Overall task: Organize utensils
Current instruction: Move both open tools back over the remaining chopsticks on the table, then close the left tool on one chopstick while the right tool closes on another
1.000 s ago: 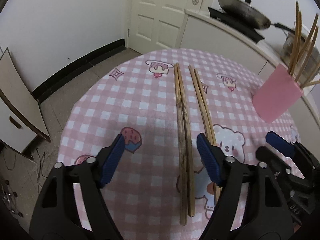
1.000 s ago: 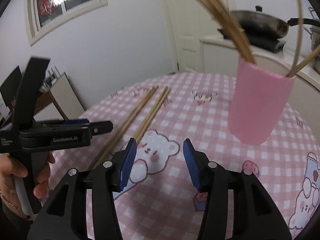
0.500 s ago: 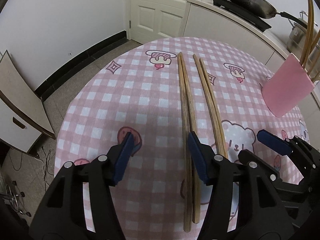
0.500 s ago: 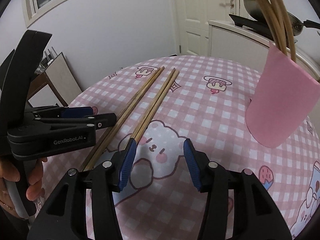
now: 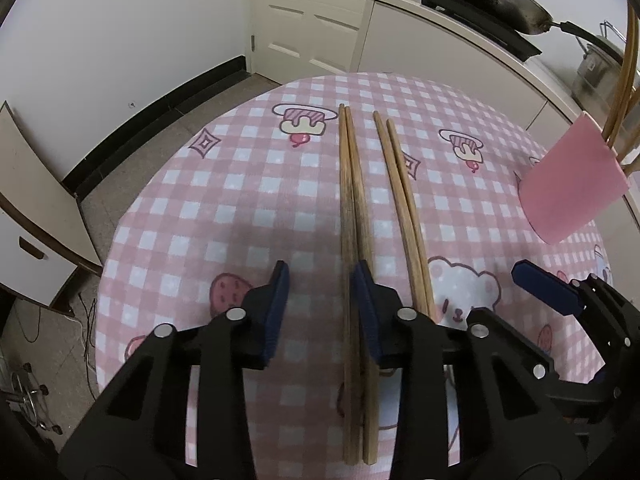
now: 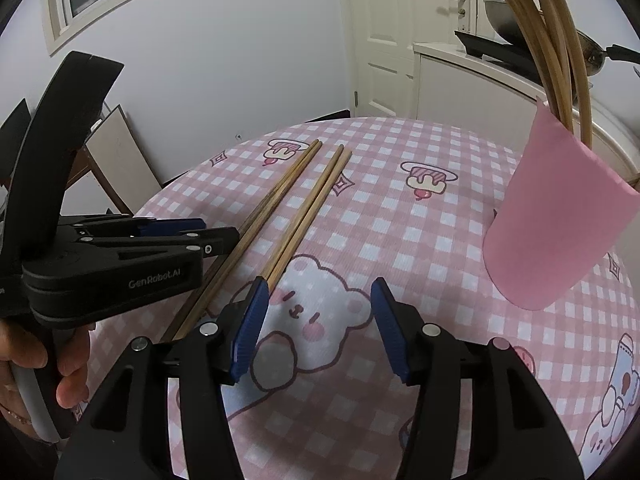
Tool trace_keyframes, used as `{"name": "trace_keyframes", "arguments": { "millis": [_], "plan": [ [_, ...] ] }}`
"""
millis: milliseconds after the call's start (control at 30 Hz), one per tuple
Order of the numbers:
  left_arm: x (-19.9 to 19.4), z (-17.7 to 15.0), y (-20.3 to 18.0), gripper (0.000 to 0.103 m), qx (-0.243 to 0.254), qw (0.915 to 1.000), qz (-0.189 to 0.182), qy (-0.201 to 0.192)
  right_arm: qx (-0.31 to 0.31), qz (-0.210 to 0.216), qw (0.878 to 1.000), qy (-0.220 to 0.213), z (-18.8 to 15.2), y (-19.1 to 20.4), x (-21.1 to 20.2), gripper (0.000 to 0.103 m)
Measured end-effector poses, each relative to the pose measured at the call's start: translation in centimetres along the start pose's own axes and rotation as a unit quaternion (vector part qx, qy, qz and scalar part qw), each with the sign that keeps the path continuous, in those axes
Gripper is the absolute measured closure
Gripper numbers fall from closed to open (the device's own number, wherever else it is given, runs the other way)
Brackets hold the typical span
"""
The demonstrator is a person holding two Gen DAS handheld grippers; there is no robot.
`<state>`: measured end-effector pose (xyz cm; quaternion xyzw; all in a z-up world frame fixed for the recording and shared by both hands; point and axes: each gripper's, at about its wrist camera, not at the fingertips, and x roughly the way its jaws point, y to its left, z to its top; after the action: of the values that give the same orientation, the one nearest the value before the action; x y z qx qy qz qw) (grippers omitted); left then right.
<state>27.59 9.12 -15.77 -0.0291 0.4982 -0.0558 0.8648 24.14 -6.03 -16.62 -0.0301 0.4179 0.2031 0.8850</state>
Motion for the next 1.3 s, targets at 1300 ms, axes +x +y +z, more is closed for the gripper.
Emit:
{"name": "trace_keyframes", "arguments": {
  "millis": [1300],
  "plan": [
    [-0.1, 0.4, 2.4, 0.096, 0.016, 0.9991, -0.029, 0.026, 0.035, 0.046, 0.996, 0.073, 7.4, 2.8, 6.0, 0.072]
  ]
}}
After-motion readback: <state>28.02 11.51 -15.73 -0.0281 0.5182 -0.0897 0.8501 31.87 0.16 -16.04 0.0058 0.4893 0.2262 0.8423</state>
